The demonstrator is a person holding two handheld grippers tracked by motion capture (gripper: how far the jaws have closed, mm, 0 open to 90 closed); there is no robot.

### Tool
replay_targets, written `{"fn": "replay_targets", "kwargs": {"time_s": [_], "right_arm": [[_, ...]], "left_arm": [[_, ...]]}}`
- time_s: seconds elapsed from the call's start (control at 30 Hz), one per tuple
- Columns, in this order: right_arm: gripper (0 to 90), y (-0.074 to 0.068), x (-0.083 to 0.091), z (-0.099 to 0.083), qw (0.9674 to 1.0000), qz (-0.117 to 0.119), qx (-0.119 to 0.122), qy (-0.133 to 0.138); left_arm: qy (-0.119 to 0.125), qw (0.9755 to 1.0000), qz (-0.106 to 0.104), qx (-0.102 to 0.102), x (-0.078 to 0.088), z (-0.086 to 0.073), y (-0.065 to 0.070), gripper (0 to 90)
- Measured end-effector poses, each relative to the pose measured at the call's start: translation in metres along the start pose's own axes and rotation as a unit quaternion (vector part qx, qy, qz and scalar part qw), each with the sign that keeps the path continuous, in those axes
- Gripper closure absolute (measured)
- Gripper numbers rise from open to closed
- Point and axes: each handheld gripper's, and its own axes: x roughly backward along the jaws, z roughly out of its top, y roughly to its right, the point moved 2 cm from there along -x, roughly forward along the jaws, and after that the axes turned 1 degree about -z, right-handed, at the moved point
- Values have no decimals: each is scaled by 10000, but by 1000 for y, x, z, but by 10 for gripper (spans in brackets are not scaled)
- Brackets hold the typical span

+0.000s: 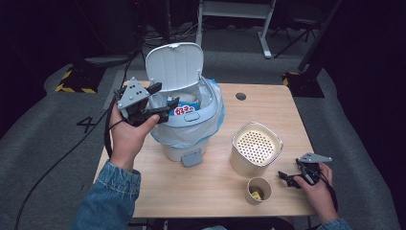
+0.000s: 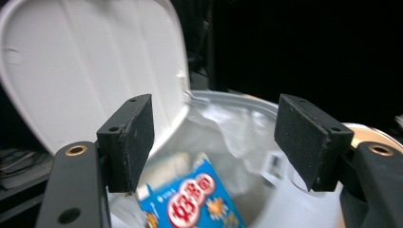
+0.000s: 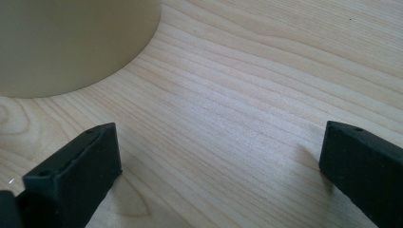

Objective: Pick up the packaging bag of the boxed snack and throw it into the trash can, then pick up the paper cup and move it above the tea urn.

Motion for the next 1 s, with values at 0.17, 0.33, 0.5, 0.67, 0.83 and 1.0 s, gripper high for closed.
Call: {"fn": "replay_targets", "kwargs": {"time_s": [0.17,0.33,0.5,0.67,0.83,1.0], "right_arm": [[2,0,0,0,10000,9,6,-4],[273,-2,5,2,9998,97,115,134],[241,-8,23,7,9986,330,166,387],[277,-18,36,7,9956,715,517,323],[289,-28,42,3,9921,962,774,224],[285,-40,47,-2,9879,1169,1001,180]], "left_arm": [[-259,9987,-428,-124,11,-6,6,307],[-516,9960,-711,-154,24,-18,14,298],[-709,9938,-838,-162,33,-40,22,289],[-951,9915,-865,-205,39,-70,26,278],[-1226,9884,-892,-77,36,-102,24,280],[-1511,9845,-874,181,30,-137,19,298]]}}
